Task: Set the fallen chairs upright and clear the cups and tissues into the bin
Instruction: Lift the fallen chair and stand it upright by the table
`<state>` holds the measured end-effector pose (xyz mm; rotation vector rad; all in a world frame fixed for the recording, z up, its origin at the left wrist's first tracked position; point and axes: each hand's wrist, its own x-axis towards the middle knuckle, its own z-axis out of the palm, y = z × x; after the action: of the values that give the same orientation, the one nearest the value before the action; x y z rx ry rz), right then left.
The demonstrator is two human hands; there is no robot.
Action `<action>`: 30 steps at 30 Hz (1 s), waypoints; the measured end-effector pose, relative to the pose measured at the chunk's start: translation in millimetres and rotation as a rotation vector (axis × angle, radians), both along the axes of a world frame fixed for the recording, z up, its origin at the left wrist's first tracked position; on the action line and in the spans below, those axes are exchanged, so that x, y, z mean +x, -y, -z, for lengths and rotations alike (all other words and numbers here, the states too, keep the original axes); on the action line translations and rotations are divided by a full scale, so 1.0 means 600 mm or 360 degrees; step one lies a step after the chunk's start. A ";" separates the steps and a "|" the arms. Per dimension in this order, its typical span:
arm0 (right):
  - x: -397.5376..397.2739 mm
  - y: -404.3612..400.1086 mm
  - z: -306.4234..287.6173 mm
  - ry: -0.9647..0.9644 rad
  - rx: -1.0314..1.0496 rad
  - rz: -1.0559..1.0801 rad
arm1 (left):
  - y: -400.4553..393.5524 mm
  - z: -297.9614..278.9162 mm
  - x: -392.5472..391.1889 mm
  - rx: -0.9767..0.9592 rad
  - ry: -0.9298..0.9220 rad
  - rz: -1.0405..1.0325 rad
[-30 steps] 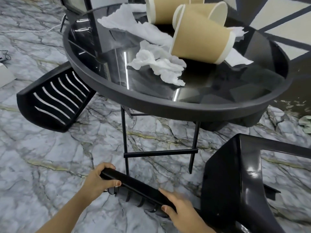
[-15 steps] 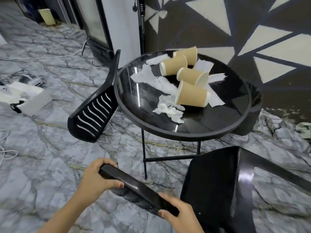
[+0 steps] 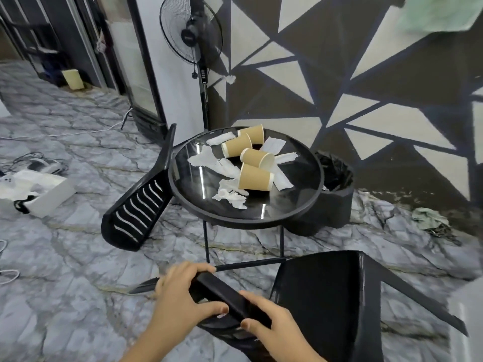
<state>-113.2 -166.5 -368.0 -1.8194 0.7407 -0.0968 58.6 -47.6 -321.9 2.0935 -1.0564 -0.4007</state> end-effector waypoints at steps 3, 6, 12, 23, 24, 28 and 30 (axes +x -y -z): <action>-0.065 0.001 -0.020 0.0028 0.0004 0.0013 | -0.013 -0.021 -0.044 -0.0087 -0.0047 0.0127; -0.126 0.004 -0.041 0.0097 -0.0033 0.0041 | -0.024 -0.044 -0.085 -0.0152 -0.0022 0.0246; -0.259 0.014 -0.070 0.0183 -0.0113 0.0133 | -0.073 -0.047 -0.116 -0.0204 -0.0088 0.0242; -0.358 -0.007 -0.197 0.0301 -0.0497 0.0239 | -0.047 -0.070 -0.284 -0.0298 0.0235 0.0391; -0.360 -0.010 -0.212 0.0290 -0.0587 0.0220 | -0.045 -0.076 -0.301 -0.0296 0.0271 0.0430; -0.394 -0.014 -0.245 0.0208 -0.0805 0.0238 | -0.033 -0.096 -0.370 -0.0324 0.0319 0.0545; -0.425 -0.011 -0.249 0.0222 -0.0805 0.0346 | -0.028 -0.101 -0.399 -0.0405 0.0258 0.0584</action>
<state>-368.3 -159.9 -218.6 -2.1710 0.8652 -0.5933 -180.9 -30.6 -261.5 1.7297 -1.5121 -0.2577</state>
